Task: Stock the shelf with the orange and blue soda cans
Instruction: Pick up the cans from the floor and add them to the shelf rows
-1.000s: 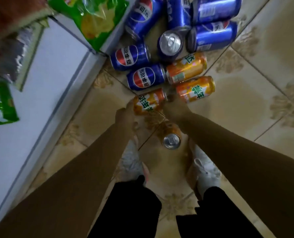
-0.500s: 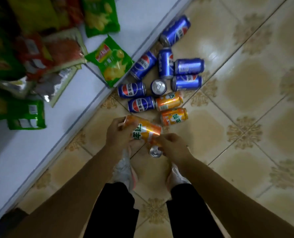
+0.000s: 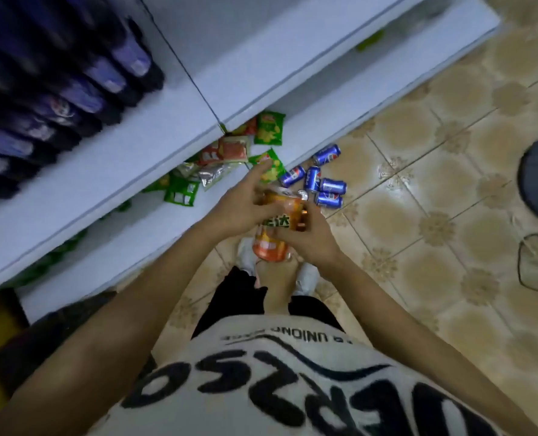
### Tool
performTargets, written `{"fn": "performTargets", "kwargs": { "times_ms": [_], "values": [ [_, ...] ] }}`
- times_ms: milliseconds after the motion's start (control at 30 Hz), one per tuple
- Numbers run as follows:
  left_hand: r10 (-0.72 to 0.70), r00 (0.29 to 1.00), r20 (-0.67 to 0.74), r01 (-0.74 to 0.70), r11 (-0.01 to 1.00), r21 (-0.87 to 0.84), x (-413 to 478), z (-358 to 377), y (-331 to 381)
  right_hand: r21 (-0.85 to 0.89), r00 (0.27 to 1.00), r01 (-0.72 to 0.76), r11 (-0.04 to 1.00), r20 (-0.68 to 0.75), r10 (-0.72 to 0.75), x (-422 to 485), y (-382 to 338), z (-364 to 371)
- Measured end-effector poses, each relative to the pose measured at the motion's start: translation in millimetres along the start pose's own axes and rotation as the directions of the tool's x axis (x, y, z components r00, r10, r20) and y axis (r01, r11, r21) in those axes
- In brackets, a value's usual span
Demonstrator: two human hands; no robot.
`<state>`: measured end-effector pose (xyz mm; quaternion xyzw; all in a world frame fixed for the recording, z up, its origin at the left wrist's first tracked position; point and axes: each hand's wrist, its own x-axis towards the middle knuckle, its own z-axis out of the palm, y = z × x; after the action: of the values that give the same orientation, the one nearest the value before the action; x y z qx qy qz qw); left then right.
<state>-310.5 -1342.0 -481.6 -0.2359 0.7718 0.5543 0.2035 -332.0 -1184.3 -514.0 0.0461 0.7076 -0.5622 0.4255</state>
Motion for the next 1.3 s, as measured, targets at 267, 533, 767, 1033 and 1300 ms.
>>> {"fn": "performTargets", "kwargs": {
  "times_ms": [267, 533, 767, 1033, 1300],
  "values": [
    [-0.445, 0.893, 0.06, 0.108, 0.082, -0.991, -123.7, 14.7, -17.5, 0.194, 0.941, 0.022, 0.981, 0.328, -0.086, -71.7, -59.9, 15.8],
    [-0.217, 0.953, -0.209, -0.273, -0.327, -0.905, -230.8, -42.3, -11.9, 0.016, 0.677, 0.338, 0.941, 0.691, -0.255, -141.1, -139.2, 130.9],
    [-0.215, 0.847, -0.486, -0.52, -0.149, -0.841, -359.2, -132.3, -78.8, -0.032, 0.542, 0.538, 0.843, 0.779, -0.316, -213.4, -152.5, 294.6],
    [-0.205, 0.714, -0.669, -0.69, -0.048, -0.722, -494.9, -240.8, -152.7, 0.09, 0.425, 0.674, 0.733, 0.765, -0.484, -297.0, -143.5, 464.3],
    [-0.115, 0.65, -0.752, -0.757, 0.001, -0.654, -542.2, -340.4, -155.7, -0.048, 0.341, 0.907, 0.419, 0.667, -0.662, -348.0, -198.6, 561.8]
  ]
}}
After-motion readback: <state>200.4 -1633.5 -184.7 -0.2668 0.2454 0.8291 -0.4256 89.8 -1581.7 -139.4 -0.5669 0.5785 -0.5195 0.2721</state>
